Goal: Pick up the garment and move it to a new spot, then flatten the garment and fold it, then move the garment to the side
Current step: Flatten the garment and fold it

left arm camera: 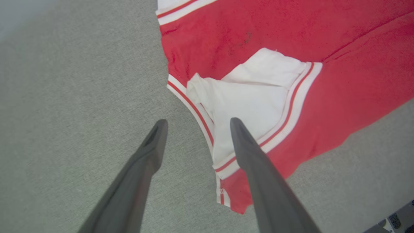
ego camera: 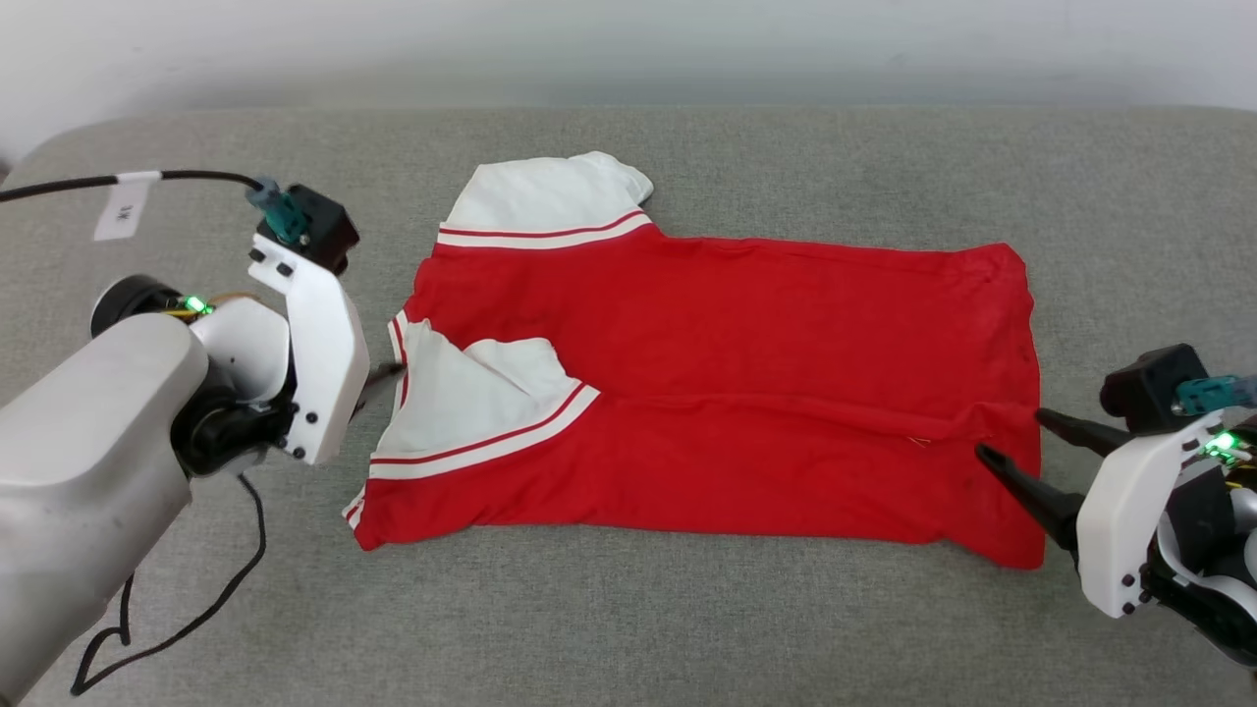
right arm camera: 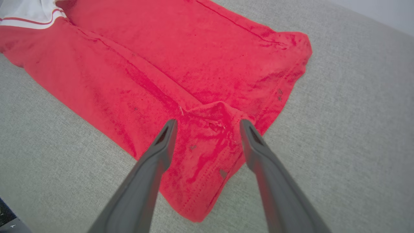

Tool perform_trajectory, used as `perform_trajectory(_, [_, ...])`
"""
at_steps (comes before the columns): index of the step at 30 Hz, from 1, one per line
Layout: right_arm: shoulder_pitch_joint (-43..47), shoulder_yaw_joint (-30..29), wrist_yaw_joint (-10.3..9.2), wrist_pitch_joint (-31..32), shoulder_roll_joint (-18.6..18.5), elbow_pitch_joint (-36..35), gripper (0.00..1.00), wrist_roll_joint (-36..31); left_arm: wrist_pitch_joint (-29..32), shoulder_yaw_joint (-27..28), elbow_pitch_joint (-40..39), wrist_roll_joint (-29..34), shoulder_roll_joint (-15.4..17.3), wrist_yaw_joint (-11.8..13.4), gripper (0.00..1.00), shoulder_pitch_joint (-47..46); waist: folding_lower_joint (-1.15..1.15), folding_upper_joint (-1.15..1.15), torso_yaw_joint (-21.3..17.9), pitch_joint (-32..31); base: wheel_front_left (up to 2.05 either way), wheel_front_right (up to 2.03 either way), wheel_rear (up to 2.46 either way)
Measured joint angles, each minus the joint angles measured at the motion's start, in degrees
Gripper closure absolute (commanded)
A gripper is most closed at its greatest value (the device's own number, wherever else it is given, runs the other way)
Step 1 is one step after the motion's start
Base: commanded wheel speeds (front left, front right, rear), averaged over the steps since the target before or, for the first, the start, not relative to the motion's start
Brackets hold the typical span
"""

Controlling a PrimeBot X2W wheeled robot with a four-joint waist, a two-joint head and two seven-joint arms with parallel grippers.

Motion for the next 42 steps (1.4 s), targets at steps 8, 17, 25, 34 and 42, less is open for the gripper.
perform_trajectory(8, [0.9, -1.6, 0.0, 3.1, 1.9, -3.1, 0.0, -1.4, 16.3, -3.5, -2.0, -7.4, 2.2, 0.1, 0.0, 0.5, 0.0, 0.0, -1.4, 1.3, 0.0, 0.0, 0.0])
perform_trajectory(17, [0.7, -1.1, 0.0, 4.7, 2.9, -3.9, 0.0, -1.8, 17.9, -5.8, 2.2, -8.6, 1.2, 0.9, 0.0, 5.2, 0.0, 0.0, -3.2, 2.0, 0.0, 0.0, 0.0])
perform_trajectory(25, [-2.2, -0.9, 0.0, 5.4, 2.5, -3.7, 0.0, -1.7, 16.5, -7.2, 3.7, -8.3, 0.4, 0.3, 1.0, 5.8, 0.0, 0.0, -3.7, 1.6, 0.0, 0.0, 0.0])
perform_trajectory(34, [-10.3, 3.9, 0.0, 16.8, -6.1, -7.9, 0.0, 0.5, 14.3, -10.0, -2.8, -7.0, 1.8, 0.0, 1.0, 5.1, 0.0, 0.0, -2.8, -1.1, 0.0, 0.0, 0.0])
perform_trajectory(42, [-13.5, 10.6, 0.01, 35.5, -10.5, -6.8, 0.0, 8.7, 13.3, -11.3, -6.5, -6.9, 3.3, 0.0, 1.0, 3.5, 0.0, 0.0, -1.6, -1.5, 0.0, 0.0, 0.0])
